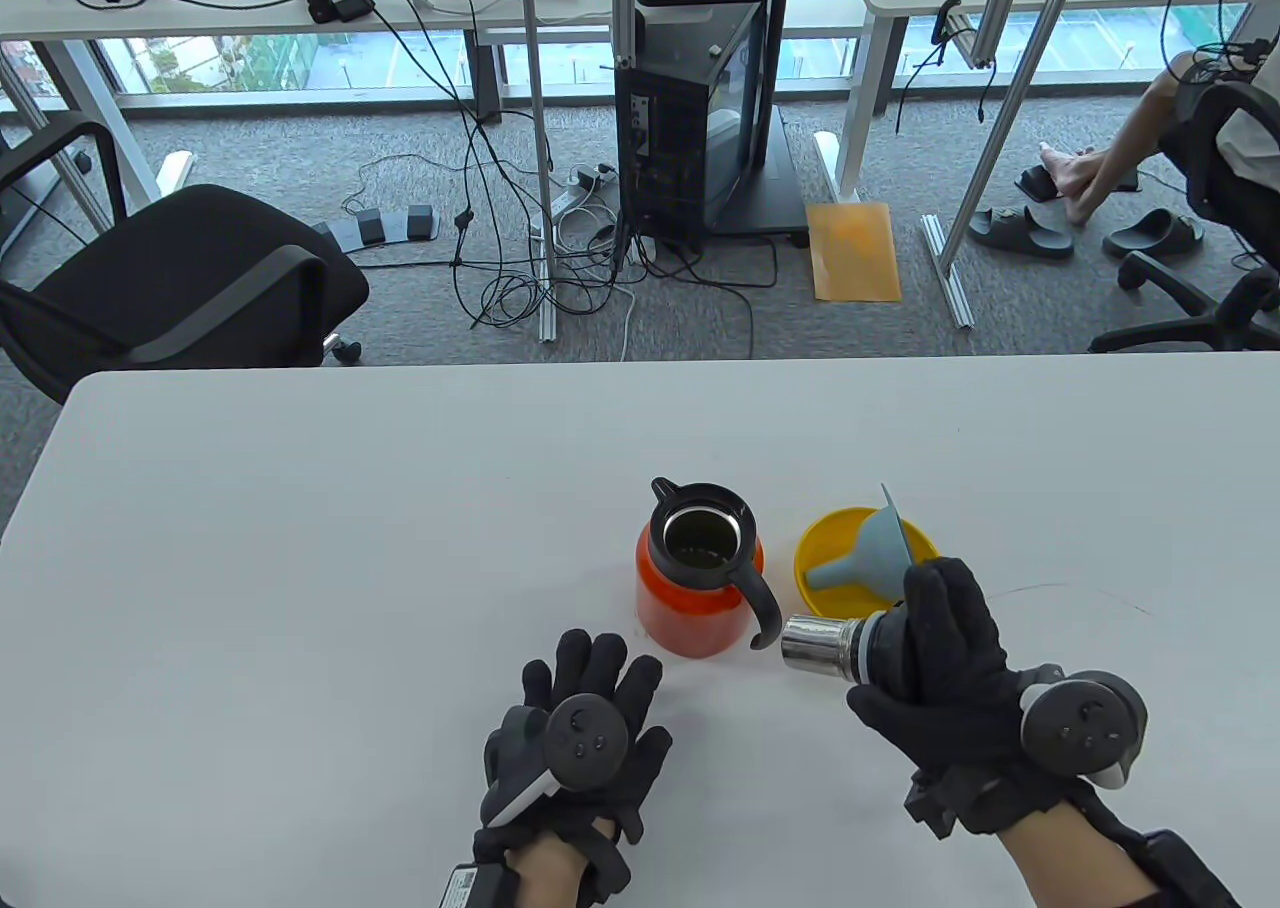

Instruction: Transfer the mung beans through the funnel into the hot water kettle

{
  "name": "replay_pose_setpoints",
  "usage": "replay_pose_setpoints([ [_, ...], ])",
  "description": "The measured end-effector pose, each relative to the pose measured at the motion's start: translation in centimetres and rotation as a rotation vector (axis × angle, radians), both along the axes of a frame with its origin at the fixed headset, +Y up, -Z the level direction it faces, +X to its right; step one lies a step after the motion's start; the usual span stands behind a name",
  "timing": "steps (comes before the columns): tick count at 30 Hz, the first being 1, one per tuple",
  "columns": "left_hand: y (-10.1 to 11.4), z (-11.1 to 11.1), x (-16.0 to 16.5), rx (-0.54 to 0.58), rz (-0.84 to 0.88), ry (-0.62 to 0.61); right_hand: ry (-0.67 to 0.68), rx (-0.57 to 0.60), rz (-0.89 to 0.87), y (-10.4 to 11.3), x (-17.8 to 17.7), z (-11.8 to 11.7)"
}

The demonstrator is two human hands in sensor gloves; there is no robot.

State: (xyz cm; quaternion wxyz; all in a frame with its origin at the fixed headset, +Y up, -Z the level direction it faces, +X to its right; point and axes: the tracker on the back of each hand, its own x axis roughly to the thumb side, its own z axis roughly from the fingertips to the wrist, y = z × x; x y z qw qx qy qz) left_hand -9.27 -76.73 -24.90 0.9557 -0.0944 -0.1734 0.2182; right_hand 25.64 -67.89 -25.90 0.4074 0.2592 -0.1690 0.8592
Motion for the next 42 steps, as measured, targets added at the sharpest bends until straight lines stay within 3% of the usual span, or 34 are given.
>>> replay_pose_setpoints([
  [9, -0.2, -0.1, -0.3, -0.004, 0.046, -0.012, -0.042, 0.03, 0.133, 7.6, -4.9, -4.7],
  [14, -0.3, -0.1, 0.0, -0.012, 0.054, -0.037, -0.025, -0.018, 0.237, 9.4, -8.2, -7.5],
  [24, -0.8, -0.4, -0.2, -0.031, 0.077, -0.043, -0.002, -0.173, 0.354, 7.9, -13.6, -11.8],
  [37, -0.9, -0.3, -0.3, -0.019, 0.085, -0.056, -0.007, -0.303, 0.518, 4.2, -16.6, -14.4],
  [42, -1.0, -0.3, -0.1, -0.024, 0.075, -0.059, -0.014, -0.317, 0.553, 4.3, -17.1, -14.6],
])
